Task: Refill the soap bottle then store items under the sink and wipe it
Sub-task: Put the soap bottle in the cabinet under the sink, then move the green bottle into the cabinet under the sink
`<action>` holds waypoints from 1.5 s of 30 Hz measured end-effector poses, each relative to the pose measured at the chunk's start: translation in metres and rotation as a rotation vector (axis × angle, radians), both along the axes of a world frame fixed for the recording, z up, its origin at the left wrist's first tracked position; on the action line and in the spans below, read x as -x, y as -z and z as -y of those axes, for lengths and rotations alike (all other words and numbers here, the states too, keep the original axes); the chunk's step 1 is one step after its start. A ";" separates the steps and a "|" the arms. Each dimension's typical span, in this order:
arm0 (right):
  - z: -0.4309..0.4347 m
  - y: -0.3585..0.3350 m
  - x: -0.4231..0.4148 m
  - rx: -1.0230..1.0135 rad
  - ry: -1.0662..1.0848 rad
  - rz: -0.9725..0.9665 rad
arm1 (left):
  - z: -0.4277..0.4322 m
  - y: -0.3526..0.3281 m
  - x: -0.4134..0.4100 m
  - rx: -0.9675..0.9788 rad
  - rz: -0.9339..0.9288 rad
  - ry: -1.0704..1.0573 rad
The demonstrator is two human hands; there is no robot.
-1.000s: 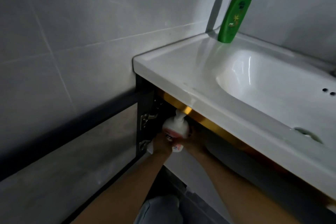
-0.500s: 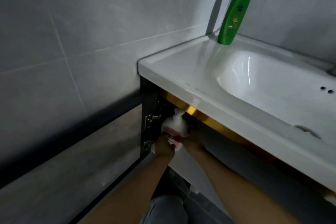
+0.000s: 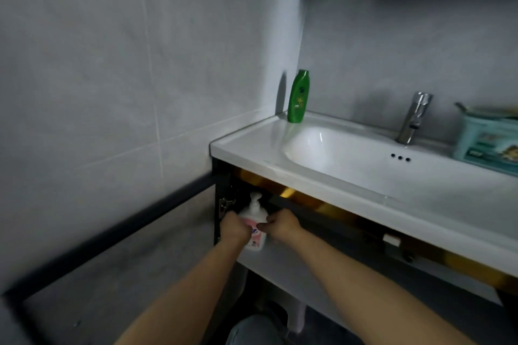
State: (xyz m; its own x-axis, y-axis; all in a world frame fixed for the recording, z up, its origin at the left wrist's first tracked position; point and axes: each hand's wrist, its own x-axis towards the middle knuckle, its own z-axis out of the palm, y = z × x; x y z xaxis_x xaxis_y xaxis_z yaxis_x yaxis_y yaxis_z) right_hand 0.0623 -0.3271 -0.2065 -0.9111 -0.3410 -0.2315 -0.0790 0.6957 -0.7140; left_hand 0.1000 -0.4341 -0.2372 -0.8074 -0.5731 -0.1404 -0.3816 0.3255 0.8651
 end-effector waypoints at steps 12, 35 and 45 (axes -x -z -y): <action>-0.013 -0.150 -0.075 0.410 0.018 -0.210 | -0.006 -0.166 -0.055 0.210 -0.245 -0.083; -0.053 -0.192 0.168 0.255 0.271 -0.356 | -0.023 -0.222 0.184 0.234 -0.269 0.106; -0.005 -0.158 0.284 0.156 0.217 -0.409 | 0.003 -0.185 0.309 0.108 -0.316 0.108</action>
